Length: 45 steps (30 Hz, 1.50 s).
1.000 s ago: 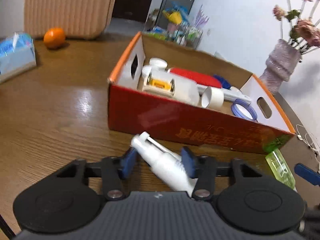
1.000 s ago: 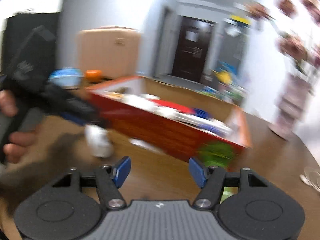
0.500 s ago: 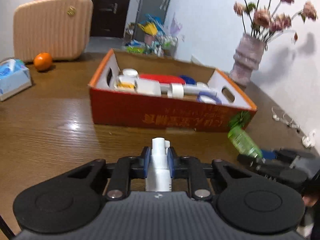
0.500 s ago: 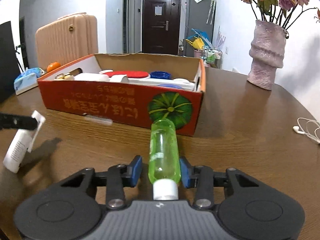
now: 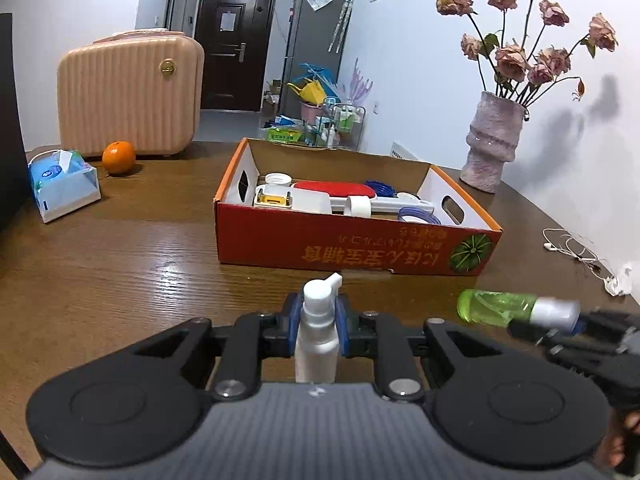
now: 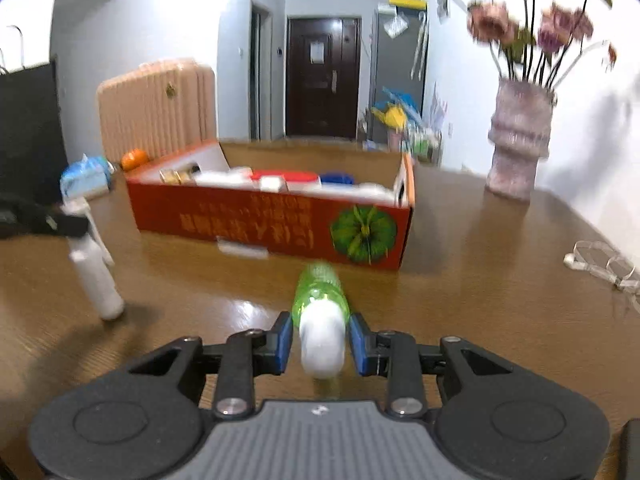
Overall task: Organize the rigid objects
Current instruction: 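Lift both spray bottles upright above the table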
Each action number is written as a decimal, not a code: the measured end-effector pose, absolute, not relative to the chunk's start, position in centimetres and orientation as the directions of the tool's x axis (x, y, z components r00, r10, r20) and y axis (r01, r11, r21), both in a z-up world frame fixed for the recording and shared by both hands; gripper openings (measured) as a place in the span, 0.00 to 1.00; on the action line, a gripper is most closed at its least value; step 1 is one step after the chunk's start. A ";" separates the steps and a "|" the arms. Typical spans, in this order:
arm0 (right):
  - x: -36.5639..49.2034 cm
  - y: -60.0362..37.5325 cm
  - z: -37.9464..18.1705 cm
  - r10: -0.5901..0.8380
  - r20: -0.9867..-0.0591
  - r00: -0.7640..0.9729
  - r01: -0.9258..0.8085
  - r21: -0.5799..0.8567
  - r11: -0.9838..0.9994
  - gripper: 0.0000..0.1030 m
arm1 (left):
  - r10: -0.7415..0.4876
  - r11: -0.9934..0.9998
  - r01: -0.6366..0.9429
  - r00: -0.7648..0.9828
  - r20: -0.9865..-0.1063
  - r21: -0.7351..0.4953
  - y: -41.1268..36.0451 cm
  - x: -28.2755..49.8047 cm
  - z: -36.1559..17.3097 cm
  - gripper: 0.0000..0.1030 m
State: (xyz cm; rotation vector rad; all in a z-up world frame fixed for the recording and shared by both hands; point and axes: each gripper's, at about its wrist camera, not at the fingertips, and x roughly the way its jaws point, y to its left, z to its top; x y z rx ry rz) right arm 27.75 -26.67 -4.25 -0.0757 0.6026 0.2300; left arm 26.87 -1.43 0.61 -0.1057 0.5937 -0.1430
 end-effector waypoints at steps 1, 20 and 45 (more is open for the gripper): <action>27.1 -26.6 -3.6 0.197 -0.551 0.811 -0.241 -0.007 0.971 0.28 | -0.172 0.984 0.113 0.819 -0.548 -0.142 -1.5 26.9 0.6 0.18; 25.5 -26.0 -0.8 0.210 -0.502 0.839 -0.235 0.014 0.972 0.25 | -0.213 0.976 0.146 0.812 -0.543 -0.164 -1.6 26.6 0.4 0.19; 24.5 -26.9 -2.1 0.198 -0.480 0.855 -0.192 0.061 0.979 0.29 | -0.210 0.977 0.148 0.804 -0.556 -0.154 -2.2 26.5 0.4 0.19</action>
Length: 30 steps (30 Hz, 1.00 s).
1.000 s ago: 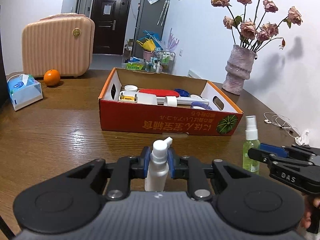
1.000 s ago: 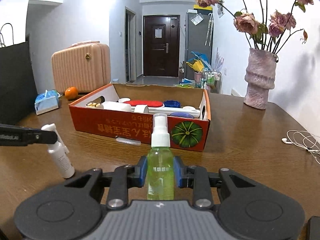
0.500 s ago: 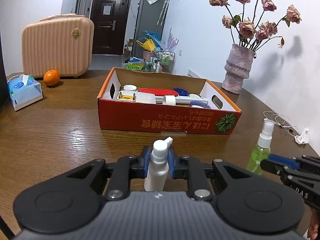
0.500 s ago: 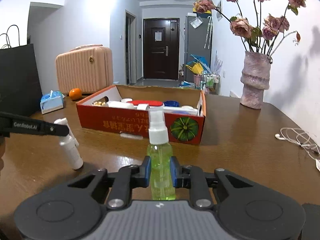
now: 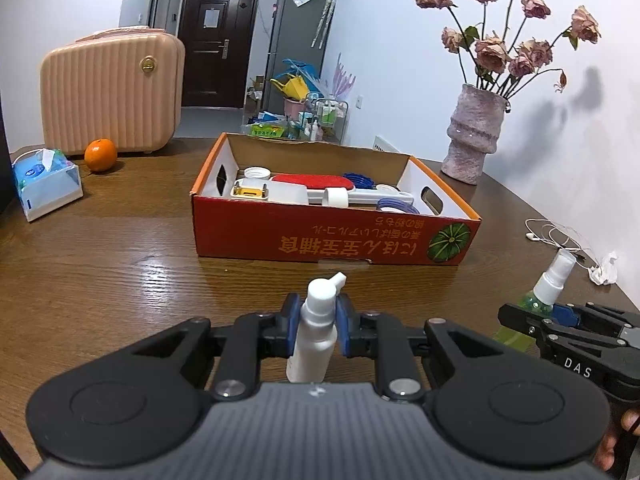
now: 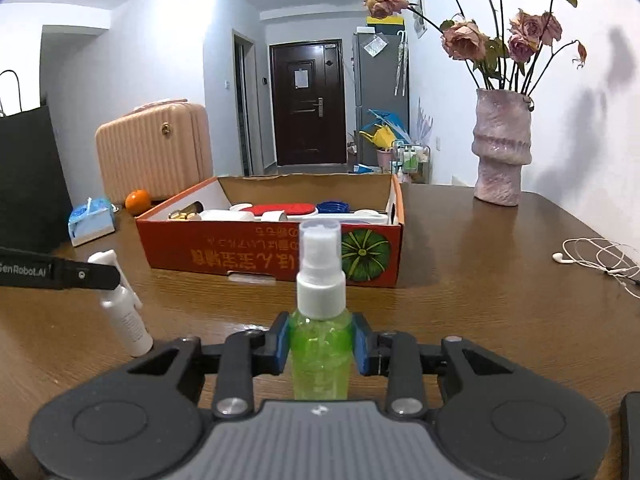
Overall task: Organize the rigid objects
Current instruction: 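Stand both spray bottles upright in the box and open both tools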
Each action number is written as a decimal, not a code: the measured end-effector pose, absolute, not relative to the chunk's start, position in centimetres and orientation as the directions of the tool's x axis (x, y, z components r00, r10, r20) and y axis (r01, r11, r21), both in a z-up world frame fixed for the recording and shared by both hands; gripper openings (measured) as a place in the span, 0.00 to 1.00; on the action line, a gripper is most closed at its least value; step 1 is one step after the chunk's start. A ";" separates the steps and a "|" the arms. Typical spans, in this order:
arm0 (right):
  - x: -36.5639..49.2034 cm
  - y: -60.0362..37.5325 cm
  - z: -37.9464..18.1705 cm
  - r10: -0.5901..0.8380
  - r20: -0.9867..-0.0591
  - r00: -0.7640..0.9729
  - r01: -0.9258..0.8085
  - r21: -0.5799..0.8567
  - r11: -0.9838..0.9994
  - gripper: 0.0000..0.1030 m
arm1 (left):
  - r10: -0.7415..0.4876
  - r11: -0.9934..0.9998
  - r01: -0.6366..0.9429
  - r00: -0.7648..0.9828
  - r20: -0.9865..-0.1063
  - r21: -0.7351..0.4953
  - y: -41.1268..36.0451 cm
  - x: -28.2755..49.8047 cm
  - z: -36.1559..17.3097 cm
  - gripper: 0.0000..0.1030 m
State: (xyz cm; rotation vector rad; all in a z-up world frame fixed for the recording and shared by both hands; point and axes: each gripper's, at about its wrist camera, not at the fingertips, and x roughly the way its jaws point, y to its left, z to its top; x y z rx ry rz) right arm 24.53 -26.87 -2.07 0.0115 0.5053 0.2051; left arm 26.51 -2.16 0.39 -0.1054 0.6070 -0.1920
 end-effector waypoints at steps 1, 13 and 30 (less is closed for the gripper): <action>24.7 -26.8 -2.1 0.205 -0.480 0.853 -0.196 0.070 0.978 0.29 | -0.214 0.976 0.151 0.801 -0.559 -0.157 -2.1 26.6 0.4 0.19; 30.4 -26.5 3.5 0.304 -0.390 0.869 -0.295 0.084 0.952 0.29 | -0.359 0.933 0.316 0.808 -0.468 -0.170 -4.0 37.6 8.4 0.19; 49.5 -21.8 -2.0 0.289 -0.513 0.808 -0.287 0.085 0.954 0.30 | -0.286 0.954 0.282 0.761 -0.582 -0.100 -6.4 48.1 1.6 0.26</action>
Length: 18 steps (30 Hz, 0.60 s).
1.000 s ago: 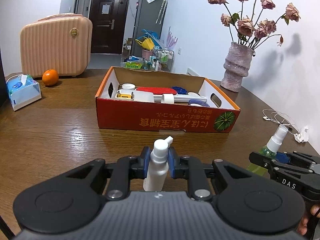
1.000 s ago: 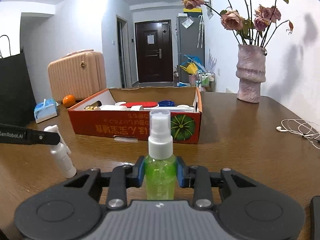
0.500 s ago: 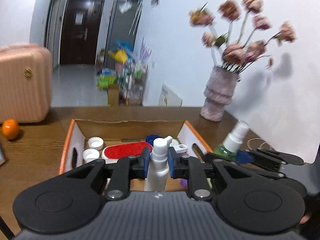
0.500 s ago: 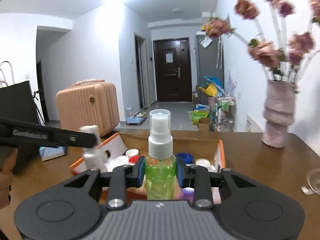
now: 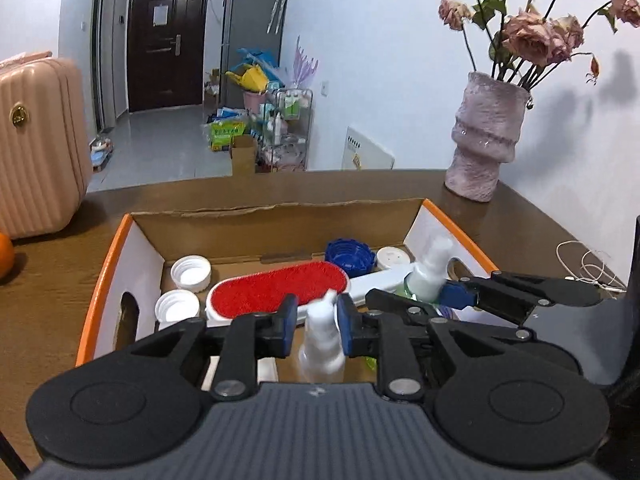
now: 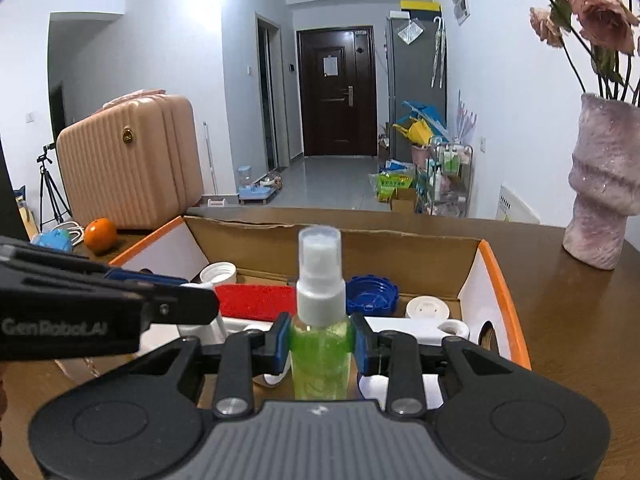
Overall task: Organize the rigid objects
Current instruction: 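Stand both spray bottles upright in the box and open both tools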
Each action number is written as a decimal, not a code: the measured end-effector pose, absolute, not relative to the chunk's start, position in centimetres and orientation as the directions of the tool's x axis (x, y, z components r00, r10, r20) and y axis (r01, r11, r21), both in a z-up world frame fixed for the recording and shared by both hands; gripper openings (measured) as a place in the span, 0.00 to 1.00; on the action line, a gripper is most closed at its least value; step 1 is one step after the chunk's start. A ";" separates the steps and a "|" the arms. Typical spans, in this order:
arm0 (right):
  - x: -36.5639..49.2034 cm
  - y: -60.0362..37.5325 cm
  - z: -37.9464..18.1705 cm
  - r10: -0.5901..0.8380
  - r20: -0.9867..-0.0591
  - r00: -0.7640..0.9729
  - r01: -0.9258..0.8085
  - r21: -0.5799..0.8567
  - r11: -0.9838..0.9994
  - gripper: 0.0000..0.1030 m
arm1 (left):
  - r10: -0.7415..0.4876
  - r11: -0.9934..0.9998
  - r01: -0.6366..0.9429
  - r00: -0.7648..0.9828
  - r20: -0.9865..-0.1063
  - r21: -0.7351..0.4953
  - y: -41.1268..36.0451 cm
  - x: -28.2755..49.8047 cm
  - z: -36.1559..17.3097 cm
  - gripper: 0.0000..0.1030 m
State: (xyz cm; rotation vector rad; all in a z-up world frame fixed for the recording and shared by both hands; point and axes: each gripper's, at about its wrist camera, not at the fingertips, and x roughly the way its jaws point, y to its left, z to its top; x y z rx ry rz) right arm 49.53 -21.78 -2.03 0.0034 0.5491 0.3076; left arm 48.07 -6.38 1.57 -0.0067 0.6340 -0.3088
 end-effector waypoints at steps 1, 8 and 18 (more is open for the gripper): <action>49.5 -21.7 -2.2 0.285 -0.508 0.813 -0.287 0.077 0.955 0.30 | -0.286 0.955 0.281 0.765 -0.577 -0.100 -6.3 48.0 1.7 0.33; 48.0 -21.5 -0.6 0.284 -0.483 0.828 -0.297 0.052 0.953 0.45 | -0.273 0.960 0.263 0.791 -0.548 -0.099 -5.6 46.2 4.4 0.44; 41.3 -24.4 6.6 0.237 -0.380 0.894 -0.248 0.019 0.969 0.69 | -0.214 0.976 0.211 0.862 -0.460 -0.057 -1.7 37.4 10.2 0.60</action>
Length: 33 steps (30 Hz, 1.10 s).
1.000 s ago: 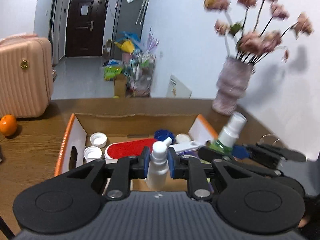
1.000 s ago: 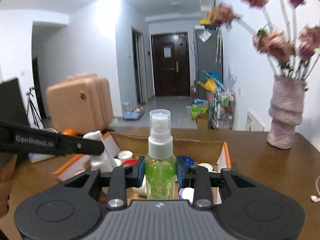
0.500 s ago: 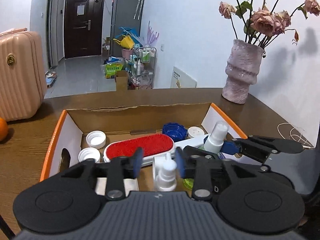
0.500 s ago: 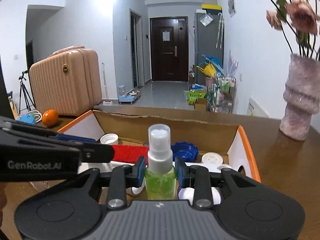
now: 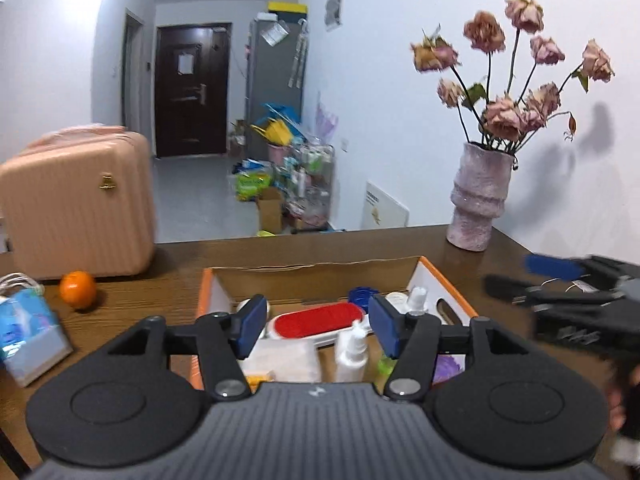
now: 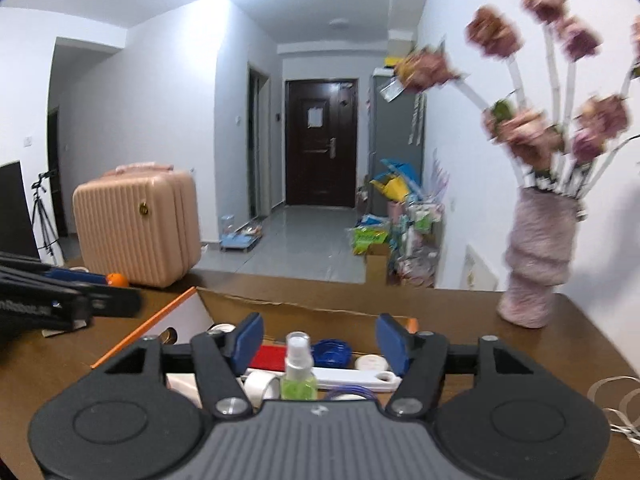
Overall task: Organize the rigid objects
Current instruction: 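Stand both spray bottles upright in the box and open both tools, then withdraw both tools from the box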
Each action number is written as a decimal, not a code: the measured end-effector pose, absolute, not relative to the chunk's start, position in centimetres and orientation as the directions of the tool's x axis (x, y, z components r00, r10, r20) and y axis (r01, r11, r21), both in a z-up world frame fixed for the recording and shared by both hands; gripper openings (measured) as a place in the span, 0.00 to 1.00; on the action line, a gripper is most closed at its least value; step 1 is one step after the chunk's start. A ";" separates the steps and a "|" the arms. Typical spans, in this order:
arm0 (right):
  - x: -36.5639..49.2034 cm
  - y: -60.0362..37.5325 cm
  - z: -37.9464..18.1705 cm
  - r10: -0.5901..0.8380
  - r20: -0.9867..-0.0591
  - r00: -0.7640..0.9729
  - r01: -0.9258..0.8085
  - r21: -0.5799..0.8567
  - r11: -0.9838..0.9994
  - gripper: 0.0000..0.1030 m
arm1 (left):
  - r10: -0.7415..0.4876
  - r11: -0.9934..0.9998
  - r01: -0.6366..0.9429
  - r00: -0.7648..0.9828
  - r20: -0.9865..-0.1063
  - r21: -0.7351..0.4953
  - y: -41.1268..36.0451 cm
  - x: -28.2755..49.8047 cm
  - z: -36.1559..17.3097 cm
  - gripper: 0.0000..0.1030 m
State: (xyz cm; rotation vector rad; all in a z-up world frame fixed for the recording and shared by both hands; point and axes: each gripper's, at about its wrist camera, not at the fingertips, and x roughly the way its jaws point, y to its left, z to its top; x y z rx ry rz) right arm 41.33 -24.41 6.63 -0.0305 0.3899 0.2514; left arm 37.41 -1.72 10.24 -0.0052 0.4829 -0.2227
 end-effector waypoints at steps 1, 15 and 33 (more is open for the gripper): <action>40.3 -25.0 7.4 0.226 -0.372 0.900 -0.237 0.016 0.971 0.76 | -0.206 0.978 0.201 0.869 -0.450 -0.059 -1.2 36.4 10.4 0.68; 24.0 -27.7 7.8 0.158 -0.296 0.942 -0.153 0.042 0.987 0.90 | -0.073 0.996 0.085 0.965 -0.252 0.038 2.1 18.0 7.4 1.00; 0.1 -22.1 -0.8 0.200 -0.273 0.941 -0.166 0.142 0.976 1.00 | -0.055 0.998 0.057 0.949 -0.310 -0.004 1.3 -1.5 -1.8 1.00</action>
